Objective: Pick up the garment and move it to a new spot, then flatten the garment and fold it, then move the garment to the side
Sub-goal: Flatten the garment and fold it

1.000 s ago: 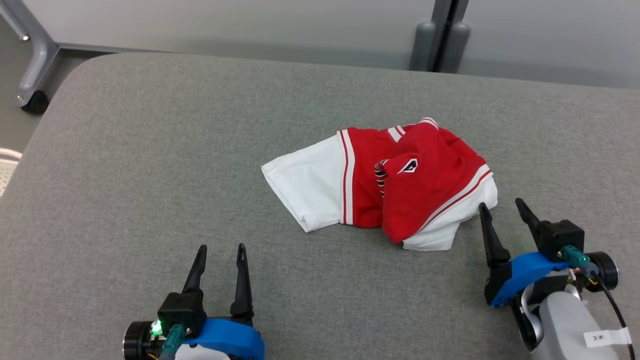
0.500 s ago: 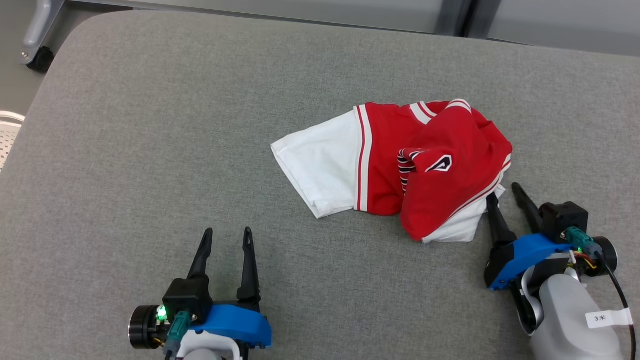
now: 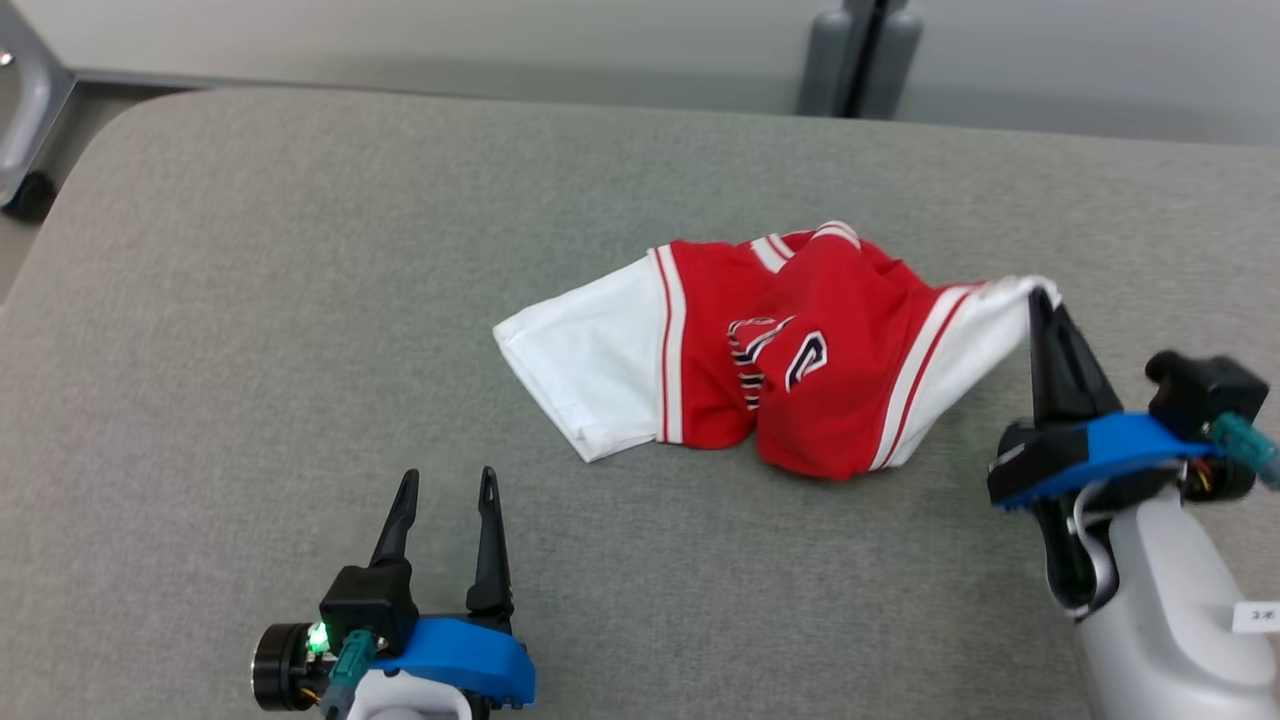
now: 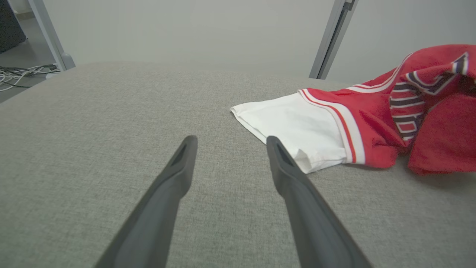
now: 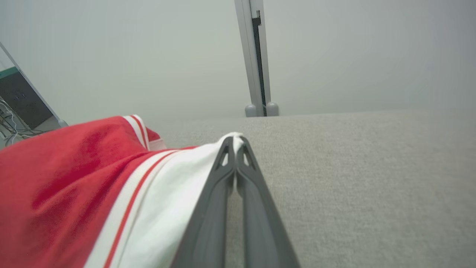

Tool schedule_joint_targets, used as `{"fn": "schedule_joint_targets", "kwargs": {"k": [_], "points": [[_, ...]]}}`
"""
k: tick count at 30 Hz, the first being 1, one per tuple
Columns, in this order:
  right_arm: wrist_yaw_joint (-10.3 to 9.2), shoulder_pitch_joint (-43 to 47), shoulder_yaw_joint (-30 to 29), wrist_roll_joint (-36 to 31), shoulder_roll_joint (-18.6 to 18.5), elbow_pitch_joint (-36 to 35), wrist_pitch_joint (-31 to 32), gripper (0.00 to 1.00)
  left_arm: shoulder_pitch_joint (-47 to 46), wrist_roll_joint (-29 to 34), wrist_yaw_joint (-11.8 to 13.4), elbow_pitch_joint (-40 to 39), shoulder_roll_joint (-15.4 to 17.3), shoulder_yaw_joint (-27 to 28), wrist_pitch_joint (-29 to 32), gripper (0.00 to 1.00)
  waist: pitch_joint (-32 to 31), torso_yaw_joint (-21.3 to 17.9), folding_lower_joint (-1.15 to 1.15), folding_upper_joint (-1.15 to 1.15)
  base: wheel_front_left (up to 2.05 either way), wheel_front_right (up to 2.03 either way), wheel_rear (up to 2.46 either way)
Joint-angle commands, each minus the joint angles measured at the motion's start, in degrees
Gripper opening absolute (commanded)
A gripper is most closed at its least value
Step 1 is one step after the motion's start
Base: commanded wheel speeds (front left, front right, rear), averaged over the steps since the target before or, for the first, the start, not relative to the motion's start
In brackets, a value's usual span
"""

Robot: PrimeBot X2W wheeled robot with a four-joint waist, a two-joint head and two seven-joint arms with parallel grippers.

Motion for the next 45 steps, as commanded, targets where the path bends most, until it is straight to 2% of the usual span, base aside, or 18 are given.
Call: {"fn": "schedule_joint_targets", "kwargs": {"k": [1, 6, 11, 17, 21, 26, 29, 32, 36, 40, 45], "points": [[0.03, -1.7, 0.4, 1.6, 0.3, -1.6, -0.1, 0.0, 0.3, 0.1, -0.2, 0.2, -0.1, 0.4, -0.2, 1.0, -2.6, -2.6, 0.0, -0.01, 0.0, 0.0, 0.0], [0.03, -6.4, 5.7, 9.7, 0.7, -8.8, -0.1, 0.0, 1.3, -0.4, -1.1, 1.4, 0.0, 0.4, -0.2, 1.0, -6.8, -5.5, 0.0, -0.01, 0.0, 0.0, 0.0], [0.03, -13.2, 12.9, 15.0, -0.2, -12.6, -0.1, 0.0, 2.1, -1.2, -1.7, 2.4, 0.0, -0.2, -0.2, 1.0, -9.9, -5.5, 0.0, -0.01, 0.0, 0.0, 0.0], [0.03, -22.3, 21.1, 16.0, 0.8, -10.5, -0.1, 0.0, 3.6, -2.4, -2.4, 4.0, 0.0, -1.5, -0.2, 1.0, -12.0, -1.3, 0.0, -0.01, 0.0, 0.0, 0.0], [0.02, -27.9, 23.1, 14.8, 1.9, -6.5, -0.1, 0.0, 4.7, -3.4, -2.2, 5.0, 0.0, -2.1, -0.2, 1.0, -12.8, 2.9, 0.0, -0.01, 0.0, 0.0, 0.0], [0.02, -33.8, 20.9, 13.7, 2.8, -2.0, -0.1, 0.0, 5.6, -4.2, -2.2, 5.7, 0.0, -3.1, -0.2, 1.0, -13.2, 6.9, 0.0, -0.01, 0.0, 0.0, 0.0], [0.02, -36.2, 18.8, 14.9, 2.7, -1.5, -0.1, 0.0, 6.1, -4.3, -2.2, 6.2, -0.1, -3.4, -0.2, 1.0, -13.5, 7.7, 0.0, -0.01, 0.0, 0.0, 0.0], [0.02, -37.5, 14.6, 12.4, 2.7, 0.8, -0.1, 0.0, 6.3, -4.4, -1.9, 6.2, 0.0, -2.8, -0.2, 1.0, -13.8, 7.6, 0.0, -0.01, 0.0, 0.0, 0.0], [0.02, -37.0, 6.7, 3.2, 2.6, 6.2, -0.1, 0.0, 5.9, -4.0, -2.0, 5.8, 0.0, -2.2, -0.2, 1.0, -12.9, 6.2, 0.0, -0.01, 0.0, 0.0, 0.0], [0.02, -32.8, -1.6, -9.0, -1.3, 12.7, -0.1, 0.0, 4.5, -4.2, -1.8, 5.2, 0.0, -2.7, -0.2, 1.0, -11.2, 5.1, 0.0, -0.01, 0.0, 0.0, 0.0], [0.02, -25.1, -11.6, -18.7, -5.4, 18.5, -0.1, 0.0, 3.6, -4.5, -1.6, 5.0, 0.0, -3.5, -0.2, 1.0, -9.1, 3.8, 0.0, -0.01, 0.0, 0.0, 0.0]]}}
